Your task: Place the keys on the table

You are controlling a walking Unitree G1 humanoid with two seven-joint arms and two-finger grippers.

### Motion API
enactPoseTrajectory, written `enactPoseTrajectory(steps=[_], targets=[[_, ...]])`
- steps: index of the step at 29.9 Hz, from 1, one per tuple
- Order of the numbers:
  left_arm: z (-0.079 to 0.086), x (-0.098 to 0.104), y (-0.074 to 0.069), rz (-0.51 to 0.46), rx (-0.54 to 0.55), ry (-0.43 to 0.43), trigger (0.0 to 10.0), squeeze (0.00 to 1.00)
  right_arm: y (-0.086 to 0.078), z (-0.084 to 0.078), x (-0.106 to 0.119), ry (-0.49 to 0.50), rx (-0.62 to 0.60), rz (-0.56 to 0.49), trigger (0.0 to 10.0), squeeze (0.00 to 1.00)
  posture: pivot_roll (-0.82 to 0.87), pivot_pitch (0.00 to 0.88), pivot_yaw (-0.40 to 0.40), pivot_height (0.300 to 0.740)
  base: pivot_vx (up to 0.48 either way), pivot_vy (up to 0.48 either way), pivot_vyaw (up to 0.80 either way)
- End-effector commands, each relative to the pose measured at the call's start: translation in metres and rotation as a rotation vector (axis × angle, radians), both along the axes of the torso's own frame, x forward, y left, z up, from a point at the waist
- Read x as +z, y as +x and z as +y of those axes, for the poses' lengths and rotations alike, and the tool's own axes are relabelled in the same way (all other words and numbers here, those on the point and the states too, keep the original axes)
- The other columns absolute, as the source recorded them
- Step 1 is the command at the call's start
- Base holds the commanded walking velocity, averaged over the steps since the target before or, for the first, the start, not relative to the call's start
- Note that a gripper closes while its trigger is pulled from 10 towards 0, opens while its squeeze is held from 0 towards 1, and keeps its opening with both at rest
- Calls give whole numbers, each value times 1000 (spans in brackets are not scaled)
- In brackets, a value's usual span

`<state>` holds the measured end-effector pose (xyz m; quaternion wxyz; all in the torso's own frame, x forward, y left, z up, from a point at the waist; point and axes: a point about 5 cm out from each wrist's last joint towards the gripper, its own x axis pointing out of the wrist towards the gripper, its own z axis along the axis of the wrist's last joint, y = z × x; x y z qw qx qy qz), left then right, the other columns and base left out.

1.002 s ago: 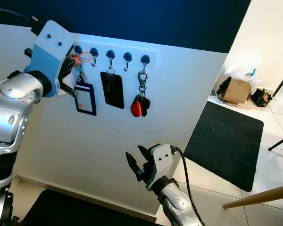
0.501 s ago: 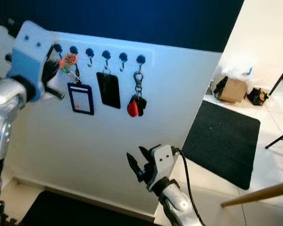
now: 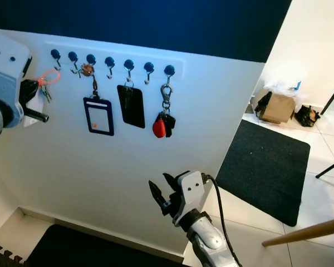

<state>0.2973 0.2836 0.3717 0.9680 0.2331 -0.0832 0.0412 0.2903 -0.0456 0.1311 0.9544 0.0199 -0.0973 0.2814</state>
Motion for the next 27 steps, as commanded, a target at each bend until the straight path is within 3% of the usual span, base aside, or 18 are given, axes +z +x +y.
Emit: enactPoseTrajectory(steps=[1, 8, 21, 27], targets=[[0, 3, 7, -34, 19, -2, 10000, 0, -1, -1, -4, 6, -5, 25, 10000, 0, 252, 171, -22, 740, 0, 0, 0], [2, 1, 30, -57, 44, -46, 10000, 0, -1, 0, -4, 7, -3, 22, 10000, 0, 237, 169, -16, 740, 0, 0, 0], [-3, -8, 43, -37, 19, -23, 10000, 0, -2, -2, -4, 3, -12, 22, 10000, 0, 235, 165, -16, 740, 0, 0, 0], [4, -5, 38, -71, 56, -56, 10000, 0, -2, -1, -3, 5, -8, 20, 10000, 0, 239, 164, -19, 740, 0, 0, 0]])
